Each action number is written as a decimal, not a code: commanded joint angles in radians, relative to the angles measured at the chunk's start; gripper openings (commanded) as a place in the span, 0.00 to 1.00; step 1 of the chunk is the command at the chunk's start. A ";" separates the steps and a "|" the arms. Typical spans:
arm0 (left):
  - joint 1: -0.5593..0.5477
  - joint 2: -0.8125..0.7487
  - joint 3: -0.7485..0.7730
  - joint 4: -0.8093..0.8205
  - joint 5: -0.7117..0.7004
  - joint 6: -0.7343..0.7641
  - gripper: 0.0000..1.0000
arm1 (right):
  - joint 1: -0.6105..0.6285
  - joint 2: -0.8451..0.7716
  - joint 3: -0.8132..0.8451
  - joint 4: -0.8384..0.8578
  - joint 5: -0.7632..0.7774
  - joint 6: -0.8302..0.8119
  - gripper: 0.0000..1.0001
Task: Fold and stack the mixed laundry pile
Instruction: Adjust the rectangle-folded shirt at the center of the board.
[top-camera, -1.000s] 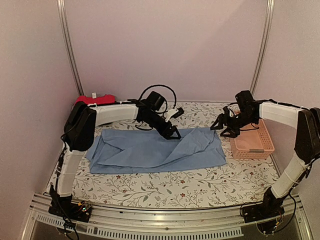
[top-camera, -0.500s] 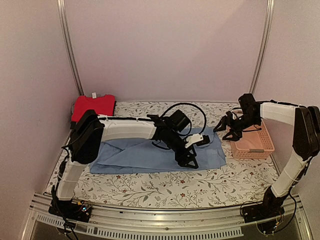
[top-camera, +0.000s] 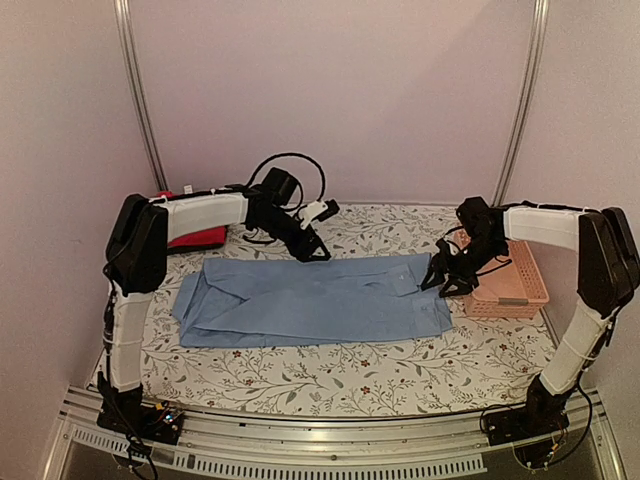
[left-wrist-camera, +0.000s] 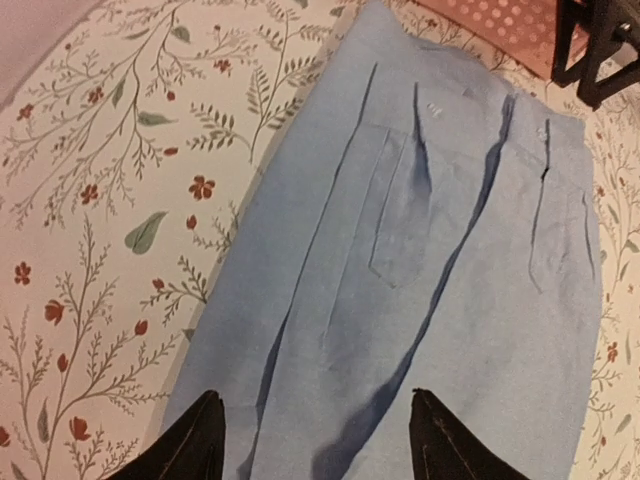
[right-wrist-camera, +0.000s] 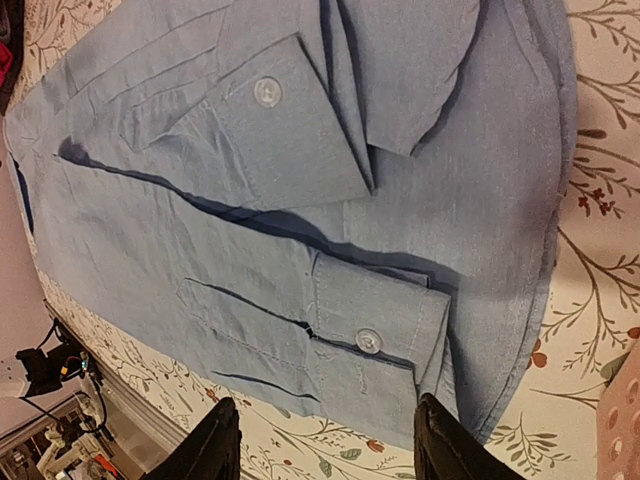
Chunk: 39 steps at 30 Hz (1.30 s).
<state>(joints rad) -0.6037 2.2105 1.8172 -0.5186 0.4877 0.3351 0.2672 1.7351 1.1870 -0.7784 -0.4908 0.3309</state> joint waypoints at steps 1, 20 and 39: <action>-0.008 0.063 0.005 -0.118 -0.057 0.075 0.62 | 0.027 0.044 0.012 -0.021 0.094 -0.034 0.57; -0.002 0.068 -0.013 -0.149 0.126 0.126 0.53 | 0.045 0.207 0.118 -0.005 0.114 -0.089 0.29; -0.046 0.106 -0.022 -0.131 0.022 0.156 0.61 | 0.045 0.176 0.135 -0.013 0.095 -0.120 0.00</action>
<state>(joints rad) -0.6331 2.2997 1.8008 -0.6685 0.5583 0.4808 0.3069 1.9350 1.2900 -0.7883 -0.3801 0.2234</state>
